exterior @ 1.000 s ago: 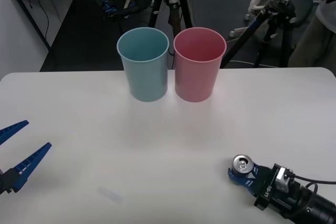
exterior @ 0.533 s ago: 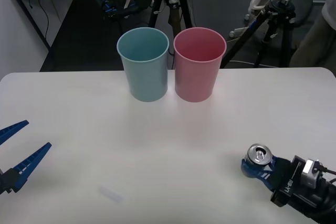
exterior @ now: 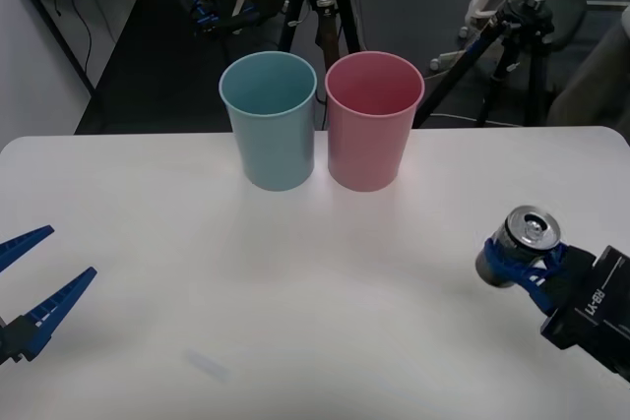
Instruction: Grasp the object on the table and drop it into the matching bin: aluminum can to the light blue bin, PET bottle to the pink bin.
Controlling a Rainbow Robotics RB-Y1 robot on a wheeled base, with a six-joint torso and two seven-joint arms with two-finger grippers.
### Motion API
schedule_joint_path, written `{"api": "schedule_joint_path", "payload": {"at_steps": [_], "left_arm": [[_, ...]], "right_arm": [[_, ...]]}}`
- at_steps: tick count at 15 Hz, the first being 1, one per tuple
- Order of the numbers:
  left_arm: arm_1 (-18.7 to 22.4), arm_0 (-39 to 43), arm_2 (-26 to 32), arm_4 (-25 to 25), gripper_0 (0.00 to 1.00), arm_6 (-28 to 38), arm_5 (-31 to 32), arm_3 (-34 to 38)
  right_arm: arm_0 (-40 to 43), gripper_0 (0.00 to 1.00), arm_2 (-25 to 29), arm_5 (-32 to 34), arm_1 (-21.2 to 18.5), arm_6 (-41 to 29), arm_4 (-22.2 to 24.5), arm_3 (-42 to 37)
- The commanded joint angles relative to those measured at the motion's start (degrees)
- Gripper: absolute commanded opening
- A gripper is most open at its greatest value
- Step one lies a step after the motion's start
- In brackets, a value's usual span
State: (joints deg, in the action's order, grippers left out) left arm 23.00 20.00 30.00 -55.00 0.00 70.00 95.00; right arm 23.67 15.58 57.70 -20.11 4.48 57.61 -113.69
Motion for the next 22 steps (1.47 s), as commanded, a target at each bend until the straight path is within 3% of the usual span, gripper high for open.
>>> {"api": "schedule_joint_path", "payload": {"at_steps": [1,9,12,16,19,22], "left_arm": [[0.0,0.0,0.0,0.0,1.0,0.0,0.0,0.0],[0.0,0.0,0.0,0.0,1.0,0.0,0.0,0.0],[0.0,0.0,0.0,0.0,1.0,0.0,0.0,0.0],[0.0,0.0,0.0,0.0,1.0,0.0,0.0,0.0],[0.0,0.0,0.0,0.0,1.0,0.0,0.0,0.0],[0.0,0.0,0.0,0.0,1.0,0.0,0.0,0.0]], "right_arm": [[-2.4,0.0,-1.8,-4.2,0.0,-5.7,2.4,-4.8],[-18.3,0.0,-19.5,-23.6,-0.5,-10.5,9.4,-6.0],[-24.6,0.0,-25.9,-33.1,-0.7,-17.9,17.0,-5.1],[-35.3,0.0,-31.8,-40.6,1.1,-24.3,24.5,2.8],[-42.7,0.0,-32.2,-41.9,6.0,-27.1,29.6,10.8],[-50.7,0.0,-32.5,-45.0,9.3,-27.0,30.3,20.6]]}}
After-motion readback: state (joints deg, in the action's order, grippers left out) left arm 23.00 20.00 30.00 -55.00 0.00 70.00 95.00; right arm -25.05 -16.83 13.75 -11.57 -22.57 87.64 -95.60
